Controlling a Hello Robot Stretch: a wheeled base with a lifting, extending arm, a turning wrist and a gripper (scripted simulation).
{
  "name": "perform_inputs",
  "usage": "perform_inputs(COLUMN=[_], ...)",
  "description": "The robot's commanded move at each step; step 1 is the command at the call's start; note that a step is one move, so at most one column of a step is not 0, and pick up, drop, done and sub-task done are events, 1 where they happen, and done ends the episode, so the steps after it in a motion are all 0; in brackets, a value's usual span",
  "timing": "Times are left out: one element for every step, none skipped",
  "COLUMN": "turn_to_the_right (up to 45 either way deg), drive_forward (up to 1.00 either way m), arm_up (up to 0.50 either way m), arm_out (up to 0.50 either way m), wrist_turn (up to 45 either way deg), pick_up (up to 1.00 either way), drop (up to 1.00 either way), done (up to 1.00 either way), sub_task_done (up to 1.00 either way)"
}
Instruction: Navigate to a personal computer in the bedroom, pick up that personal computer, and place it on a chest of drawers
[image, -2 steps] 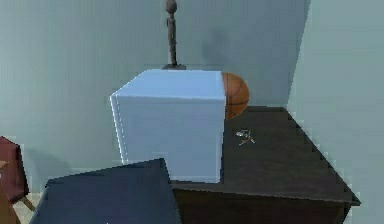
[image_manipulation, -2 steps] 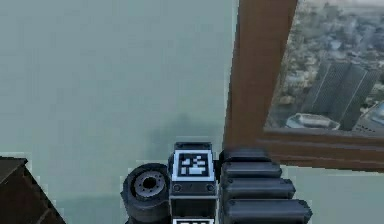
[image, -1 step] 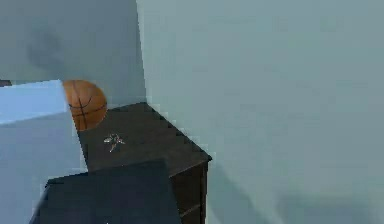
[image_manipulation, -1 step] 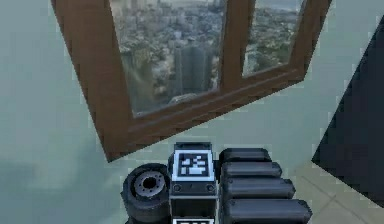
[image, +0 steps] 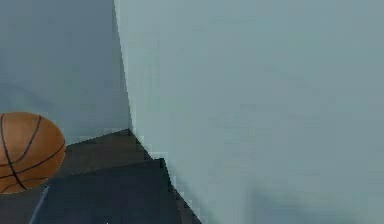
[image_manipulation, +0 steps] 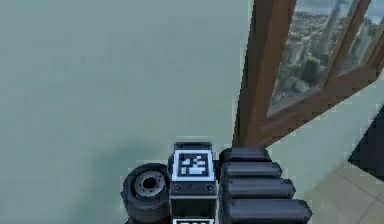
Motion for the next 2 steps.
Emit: perform_inputs(turn_to_the_right=[-45.0, -24.0], drive_forward=[0.0, 0.0], arm_up=[0.0, 0.0], arm_out=[0.0, 0.0], wrist_turn=[0.0, 0.0], pick_up=[0.0, 0.0], drop=[0.0, 0.0], done=[0.0, 0.0], sub_task_done=[0.0, 0.0])
